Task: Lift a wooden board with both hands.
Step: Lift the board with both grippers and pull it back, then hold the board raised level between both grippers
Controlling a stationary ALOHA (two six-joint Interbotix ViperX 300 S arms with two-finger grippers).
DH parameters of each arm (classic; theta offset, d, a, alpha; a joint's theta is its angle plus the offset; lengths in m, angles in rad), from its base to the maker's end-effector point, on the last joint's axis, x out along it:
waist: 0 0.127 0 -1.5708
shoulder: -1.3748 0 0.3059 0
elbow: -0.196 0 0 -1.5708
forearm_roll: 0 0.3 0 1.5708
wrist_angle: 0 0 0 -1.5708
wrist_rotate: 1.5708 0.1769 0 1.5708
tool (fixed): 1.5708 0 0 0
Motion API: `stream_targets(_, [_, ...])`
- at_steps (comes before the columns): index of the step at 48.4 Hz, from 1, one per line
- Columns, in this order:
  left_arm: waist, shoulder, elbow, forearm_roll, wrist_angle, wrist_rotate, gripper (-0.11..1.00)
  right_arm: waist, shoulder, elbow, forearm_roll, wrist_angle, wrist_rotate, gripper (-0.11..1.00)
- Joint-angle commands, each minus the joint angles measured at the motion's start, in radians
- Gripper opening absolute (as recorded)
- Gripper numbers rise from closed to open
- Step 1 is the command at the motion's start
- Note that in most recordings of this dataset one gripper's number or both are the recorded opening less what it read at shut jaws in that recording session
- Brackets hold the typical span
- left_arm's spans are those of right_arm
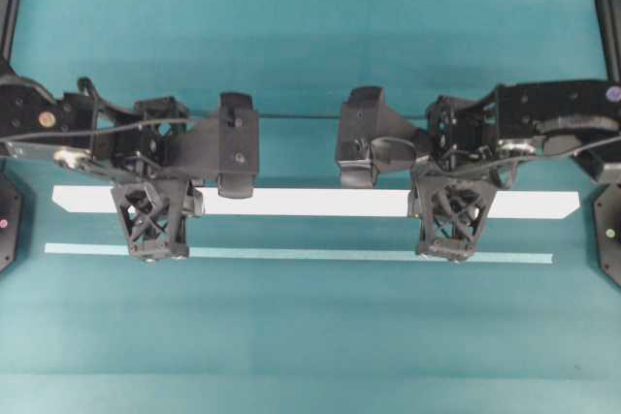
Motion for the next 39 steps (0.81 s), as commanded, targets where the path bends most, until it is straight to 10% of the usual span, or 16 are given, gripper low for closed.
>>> stream_targets(1, [0.005,-0.029,-0.049,0.002,0.012,0.002,0.17,-0.005,-0.011,-0.037,0.003,0.009,0.000,0.22])
stream_targets(39, [0.018,-0.057,-0.285,0.002,0.259,0.005,0.17,-0.009,-0.041,-0.265,-0.034,0.287,0.005,0.22])
